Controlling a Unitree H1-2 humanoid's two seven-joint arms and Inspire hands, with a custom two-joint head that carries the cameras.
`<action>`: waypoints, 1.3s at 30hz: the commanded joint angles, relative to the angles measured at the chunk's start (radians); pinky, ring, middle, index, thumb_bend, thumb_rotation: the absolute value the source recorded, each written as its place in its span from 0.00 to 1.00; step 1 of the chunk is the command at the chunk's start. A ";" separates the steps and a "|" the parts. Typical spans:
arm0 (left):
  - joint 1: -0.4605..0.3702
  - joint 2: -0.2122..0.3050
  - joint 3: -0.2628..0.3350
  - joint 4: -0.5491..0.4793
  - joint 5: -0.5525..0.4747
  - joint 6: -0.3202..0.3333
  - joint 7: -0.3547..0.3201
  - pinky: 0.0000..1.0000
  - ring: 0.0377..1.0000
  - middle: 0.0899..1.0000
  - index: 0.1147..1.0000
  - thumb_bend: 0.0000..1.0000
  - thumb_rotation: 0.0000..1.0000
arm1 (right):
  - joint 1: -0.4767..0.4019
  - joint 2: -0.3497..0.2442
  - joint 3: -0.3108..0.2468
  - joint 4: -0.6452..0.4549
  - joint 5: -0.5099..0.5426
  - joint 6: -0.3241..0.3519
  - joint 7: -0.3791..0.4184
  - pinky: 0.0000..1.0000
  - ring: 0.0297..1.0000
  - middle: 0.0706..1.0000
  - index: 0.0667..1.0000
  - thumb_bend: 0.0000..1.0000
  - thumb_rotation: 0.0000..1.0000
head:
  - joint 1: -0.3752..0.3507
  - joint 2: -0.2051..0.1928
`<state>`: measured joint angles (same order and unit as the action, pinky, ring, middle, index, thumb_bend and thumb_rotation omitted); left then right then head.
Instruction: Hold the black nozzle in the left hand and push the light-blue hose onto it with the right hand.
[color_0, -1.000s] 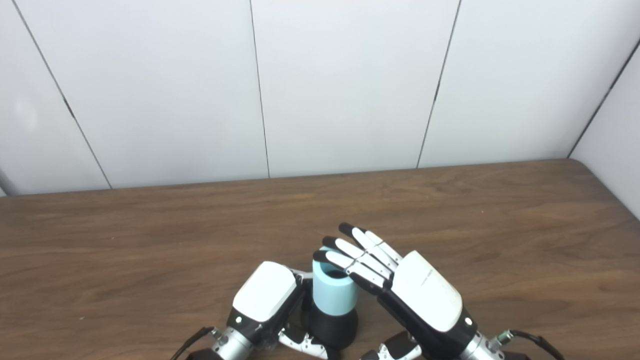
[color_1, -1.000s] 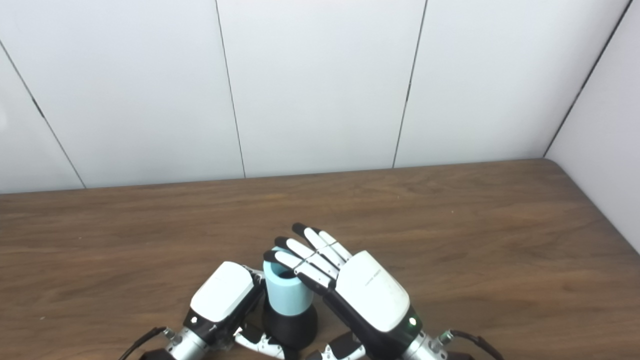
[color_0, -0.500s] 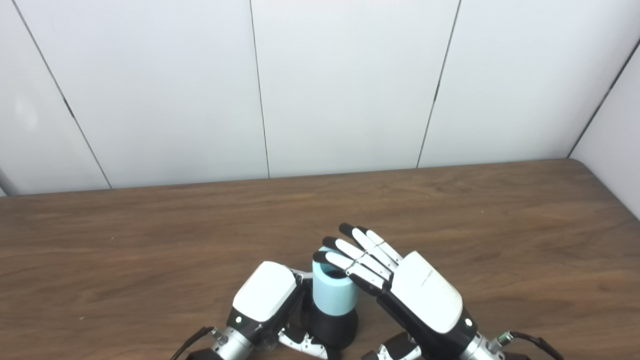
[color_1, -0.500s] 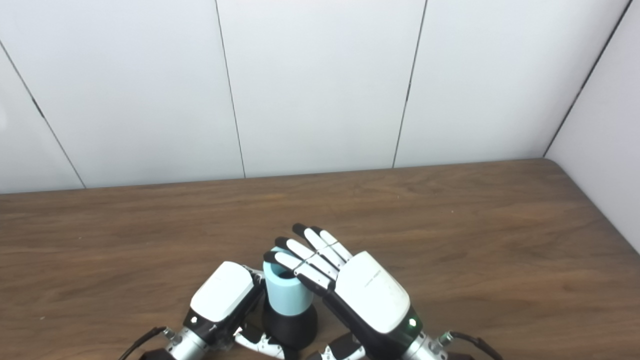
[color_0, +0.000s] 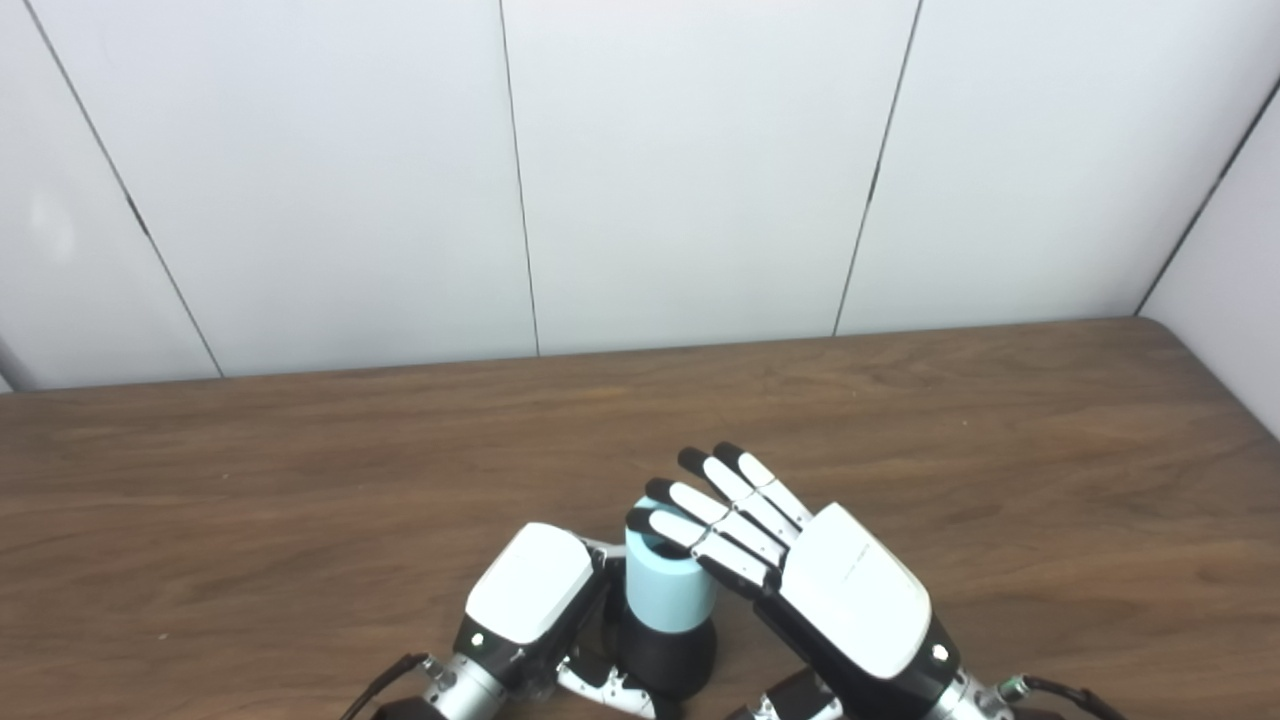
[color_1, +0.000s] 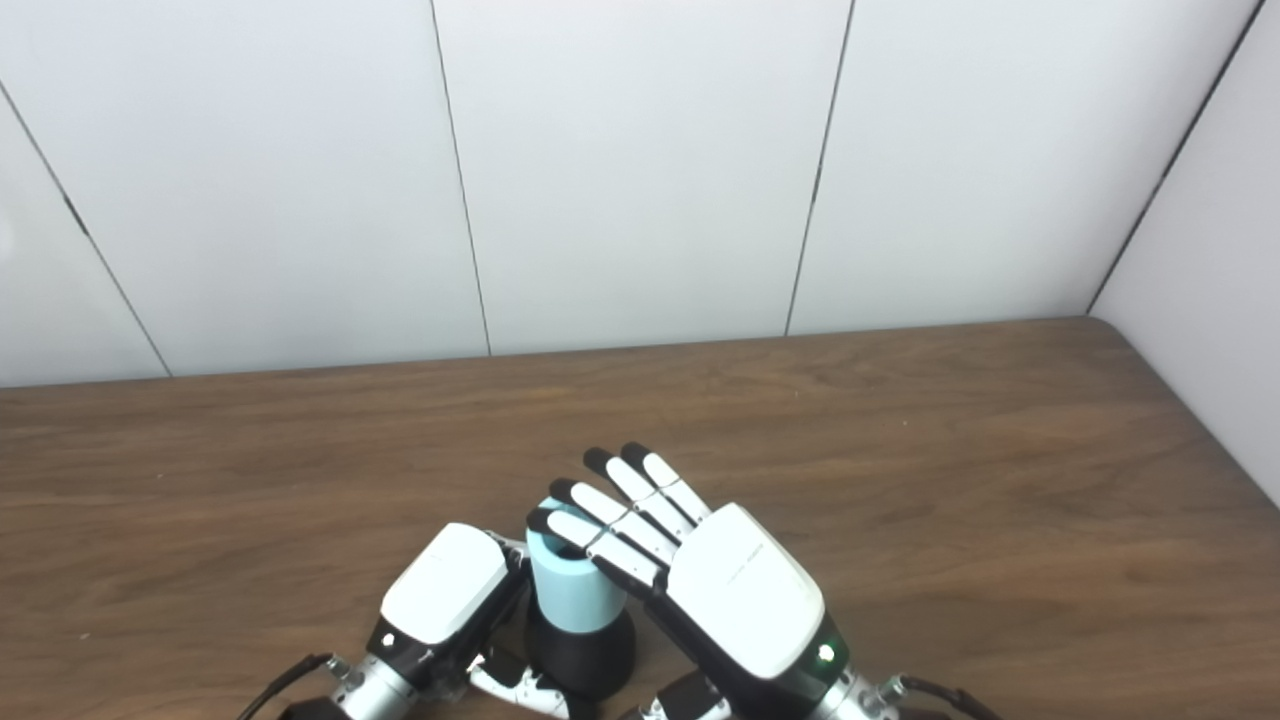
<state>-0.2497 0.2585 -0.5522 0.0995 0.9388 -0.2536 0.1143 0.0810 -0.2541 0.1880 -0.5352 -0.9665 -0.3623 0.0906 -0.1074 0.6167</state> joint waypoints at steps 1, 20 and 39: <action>0.044 0.008 -0.026 0.045 0.006 -0.012 -0.025 0.12 0.13 0.42 0.41 0.52 0.00 | 0.005 -0.020 0.004 -0.005 -0.004 -0.023 -0.003 1.00 0.98 0.91 0.84 0.75 0.69 | -0.001 0.000; 0.043 0.009 -0.025 0.051 0.008 -0.021 -0.016 0.12 0.12 0.42 0.41 0.52 0.00 | 0.009 -0.024 0.017 0.006 -0.009 -0.021 -0.014 0.99 0.99 0.90 0.84 0.75 0.71 | 0.000 0.001; 0.043 0.008 -0.026 0.043 0.007 -0.010 -0.033 0.13 0.13 0.42 0.41 0.52 0.00 | 0.012 -0.027 0.024 0.007 -0.009 -0.019 -0.022 0.95 0.96 0.88 0.82 0.76 0.71 | 0.000 0.001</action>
<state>-0.2499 0.2586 -0.5524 0.1001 0.9391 -0.2575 0.1143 0.0839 -0.2595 0.2055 -0.5255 -0.9690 -0.3619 0.0573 -0.1074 0.6167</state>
